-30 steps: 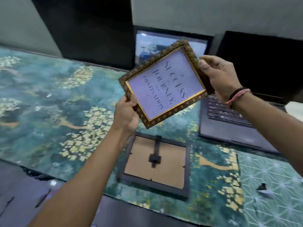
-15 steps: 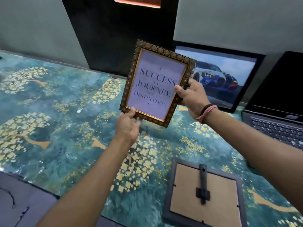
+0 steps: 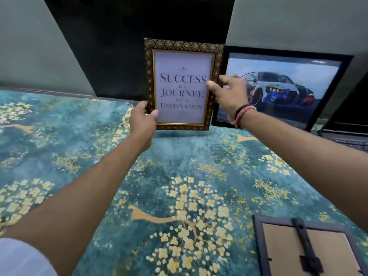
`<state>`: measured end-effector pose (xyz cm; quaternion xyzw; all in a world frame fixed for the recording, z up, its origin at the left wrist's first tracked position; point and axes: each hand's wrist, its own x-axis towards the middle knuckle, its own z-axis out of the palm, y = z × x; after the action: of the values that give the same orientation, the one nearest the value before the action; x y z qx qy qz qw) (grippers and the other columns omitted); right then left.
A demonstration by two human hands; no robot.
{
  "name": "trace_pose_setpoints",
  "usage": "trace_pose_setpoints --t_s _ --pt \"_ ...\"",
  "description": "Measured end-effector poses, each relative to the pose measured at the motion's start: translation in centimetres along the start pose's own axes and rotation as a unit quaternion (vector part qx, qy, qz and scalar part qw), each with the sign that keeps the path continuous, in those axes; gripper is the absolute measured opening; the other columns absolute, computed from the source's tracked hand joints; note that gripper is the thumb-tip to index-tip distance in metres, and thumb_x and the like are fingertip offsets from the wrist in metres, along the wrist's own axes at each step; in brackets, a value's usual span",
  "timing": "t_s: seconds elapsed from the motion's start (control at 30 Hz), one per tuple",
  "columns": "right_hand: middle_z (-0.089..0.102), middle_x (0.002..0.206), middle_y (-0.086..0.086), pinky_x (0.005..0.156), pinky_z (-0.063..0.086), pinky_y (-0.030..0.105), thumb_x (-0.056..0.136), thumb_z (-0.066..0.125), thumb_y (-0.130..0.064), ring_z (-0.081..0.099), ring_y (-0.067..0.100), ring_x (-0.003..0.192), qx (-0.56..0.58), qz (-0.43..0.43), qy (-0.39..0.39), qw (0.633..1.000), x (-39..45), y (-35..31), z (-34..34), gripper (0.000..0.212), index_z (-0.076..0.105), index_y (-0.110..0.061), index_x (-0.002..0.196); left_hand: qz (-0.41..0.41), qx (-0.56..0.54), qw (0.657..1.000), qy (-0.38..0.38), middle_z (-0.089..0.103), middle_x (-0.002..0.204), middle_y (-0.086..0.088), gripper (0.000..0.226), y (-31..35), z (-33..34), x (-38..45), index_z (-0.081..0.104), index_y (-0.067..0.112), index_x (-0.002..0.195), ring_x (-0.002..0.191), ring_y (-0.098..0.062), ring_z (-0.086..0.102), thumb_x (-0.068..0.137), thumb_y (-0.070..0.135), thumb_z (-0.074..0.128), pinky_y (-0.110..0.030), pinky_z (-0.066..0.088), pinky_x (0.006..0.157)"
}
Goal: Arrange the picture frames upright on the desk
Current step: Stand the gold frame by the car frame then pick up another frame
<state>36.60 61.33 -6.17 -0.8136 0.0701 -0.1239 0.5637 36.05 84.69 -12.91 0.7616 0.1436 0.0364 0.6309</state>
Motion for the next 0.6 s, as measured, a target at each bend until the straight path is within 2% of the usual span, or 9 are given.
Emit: trace_pose_setpoints --t_s 0.07,0.17,0.27,0.37,0.5,0.6 --pt "0.077 0.12 0.011 0.104 0.055 0.046 0.095 0.056 -0.027 0.066 0.014 0.108 0.001 0.008 0.019 1.0 0.6 0.3 1.1 0.036 0.075 -0.008 0.118 0.0 -0.016 1.0 -0.01 0.076 0.121 -0.004 0.026 0.1 0.4 1.3 0.069 0.013 0.124 0.113 -0.023 0.073 0.101 0.007 0.058 -0.044 0.06 0.101" --pt "0.075 0.128 -0.002 0.111 0.052 0.043 0.088 0.047 -0.021 0.066 0.017 0.125 0.0 0.013 0.027 1.0 3.3 3.9 2.3 0.05 0.07 -0.017 0.131 -0.01 -0.034 0.999 -0.025 0.077 0.119 -0.007 0.024 -0.2 1.3 2.3 0.071 0.011 0.12 0.113 -0.026 0.073 0.103 0.003 0.057 -0.044 0.06 0.1" --pt "0.075 0.126 -0.003 0.102 0.058 0.048 0.072 0.041 -0.019 0.07 0.018 0.119 0.003 0.024 0.019 1.0 5.1 7.3 2.9 0.068 0.068 -0.024 0.134 -0.007 -0.022 0.999 -0.032 0.076 0.12 -0.01 0.02 -0.6 1.6 3.4 0.07 0.013 0.116 0.116 -0.03 0.071 0.103 0.004 0.057 -0.047 0.058 0.103" --pt "0.079 0.109 -0.006 0.099 0.06 0.045 0.072 0.038 -0.007 0.074 0.018 0.106 0.002 0.046 0.028 0.999 1.4 2.8 2.4 0.066 0.072 -0.02 0.127 0.002 0.003 1.0 -0.025 0.075 0.118 -0.009 0.021 -1.0 1.7 4.4 0.071 0.015 0.116 0.116 -0.031 0.07 0.101 0.008 0.059 -0.049 0.058 0.103" --pt "0.076 0.1 -0.02 0.104 0.055 0.033 0.078 0.038 0.004 0.069 0.011 0.107 -0.003 0.058 0.017 0.998 -0.6 0.3 2.5 0.064 0.072 -0.018 0.128 -0.001 -0.004 1.0 -0.017 0.078 0.111 -0.005 0.022 -0.4 1.8 5.0 0.075 0.017 0.113 0.113 -0.03 0.072 0.1 0.008 0.06 -0.046 0.06 0.101" --pt "0.055 0.095 -0.033 0.094 0.046 0.014 0.091 0.039 0.012 0.056 0.005 0.108 -0.01 0.083 0.012 0.996 -1.1 -0.5 2.1 0.06 0.06 -0.01 0.143 0.015 -0.001 1.0 -0.014 0.078 0.107 0.0 0.023 0.0 1.9 4.4 0.075 0.023 0.108 0.108 -0.026 0.072 0.101 0.008 0.059 -0.042 0.06 0.1"
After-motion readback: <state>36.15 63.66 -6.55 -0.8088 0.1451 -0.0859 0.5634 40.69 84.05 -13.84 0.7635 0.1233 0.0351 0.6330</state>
